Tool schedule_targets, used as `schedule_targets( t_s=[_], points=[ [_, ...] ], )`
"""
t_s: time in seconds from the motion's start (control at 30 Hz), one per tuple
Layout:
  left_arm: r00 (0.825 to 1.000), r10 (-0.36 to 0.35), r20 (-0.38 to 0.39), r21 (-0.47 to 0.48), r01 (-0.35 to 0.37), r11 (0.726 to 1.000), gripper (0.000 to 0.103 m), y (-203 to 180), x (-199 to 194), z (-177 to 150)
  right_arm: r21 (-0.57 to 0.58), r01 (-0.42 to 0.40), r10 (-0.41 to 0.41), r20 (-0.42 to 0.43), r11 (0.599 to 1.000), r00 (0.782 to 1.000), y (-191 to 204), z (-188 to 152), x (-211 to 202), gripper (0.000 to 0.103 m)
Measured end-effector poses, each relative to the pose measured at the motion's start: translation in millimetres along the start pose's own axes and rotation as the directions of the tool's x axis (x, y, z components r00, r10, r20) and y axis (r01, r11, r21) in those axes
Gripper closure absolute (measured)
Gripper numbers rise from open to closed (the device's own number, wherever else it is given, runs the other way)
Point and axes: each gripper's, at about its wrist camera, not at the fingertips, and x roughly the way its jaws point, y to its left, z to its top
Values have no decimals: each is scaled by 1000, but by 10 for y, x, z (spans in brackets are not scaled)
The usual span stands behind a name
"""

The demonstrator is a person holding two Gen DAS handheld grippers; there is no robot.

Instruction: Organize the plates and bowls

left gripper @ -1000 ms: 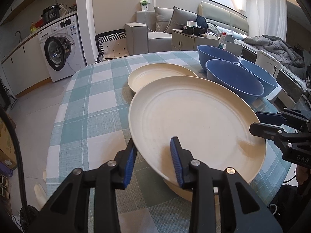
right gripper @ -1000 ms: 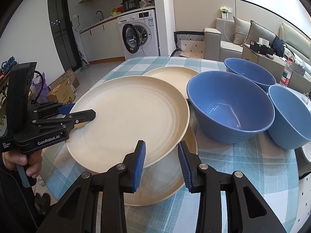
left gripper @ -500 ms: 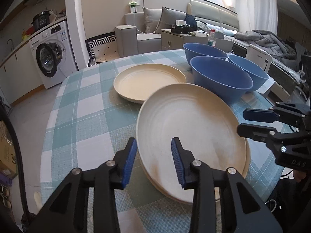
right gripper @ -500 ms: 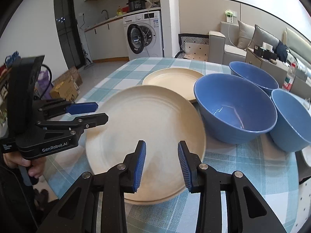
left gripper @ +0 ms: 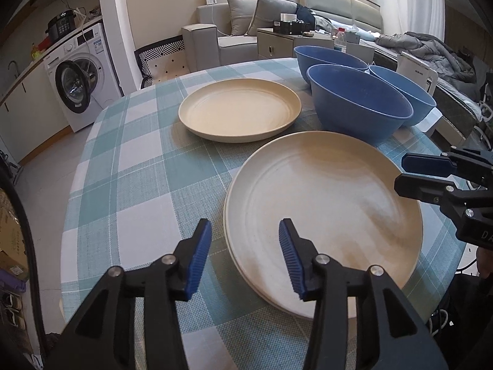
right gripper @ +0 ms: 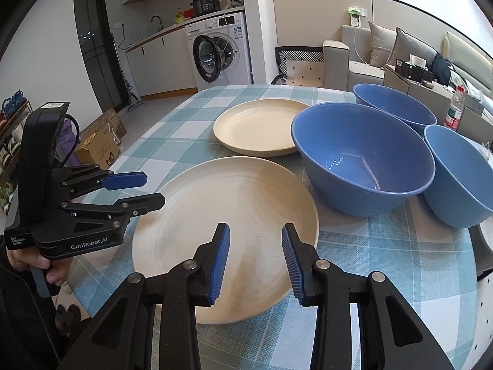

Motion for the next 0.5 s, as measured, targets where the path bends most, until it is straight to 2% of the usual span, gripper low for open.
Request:
schedule_targets(
  t_s=[0.03, 0.1, 0.17, 0.27, 0.33, 0.37, 0.4, 0.43, 0.5],
  points=[
    [1000, -2, 1, -2, 2, 1000, 49, 5, 2, 4, 3, 1, -1, -1, 1000, 1000, -5, -14, 1, 67],
    [1000, -7, 8, -7, 7, 1000, 47, 9, -11, 12, 7, 3, -3, -3, 1000, 1000, -24, -13, 8, 67],
    [1000, -13, 12, -15, 13, 1000, 46, 17, -23, 22, 10, 1, -1, -1, 1000, 1000, -37, -15, 4, 59],
    [1000, -23, 20, -38, 24, 999, 45, 46, -45, 41, 14, -9, 9, 9, 1000, 1000, -39, -25, -18, 54],
    [999, -23, 26, -50, 25, 998, 37, 62, -53, 52, 13, -6, 6, 11, 1000, 1000, -47, -26, -12, 53],
    [999, -24, 34, -57, 26, 998, 34, 70, -67, 57, 12, -7, 7, 12, 1000, 1000, -49, -26, -15, 49],
    [999, -22, 43, -64, 25, 998, 26, 78, -85, 64, 12, -7, 7, 12, 1000, 1000, -49, -26, -16, 46],
    [998, -21, 54, -69, 24, 997, 21, 80, -104, 68, 13, -6, 6, 16, 1000, 1000, -51, -24, -20, 39],
    [997, -29, 72, -76, 34, 996, 21, 85, -139, 78, 16, -8, 8, 30, 1000, 1000, -58, -19, -38, 30]
  ],
)
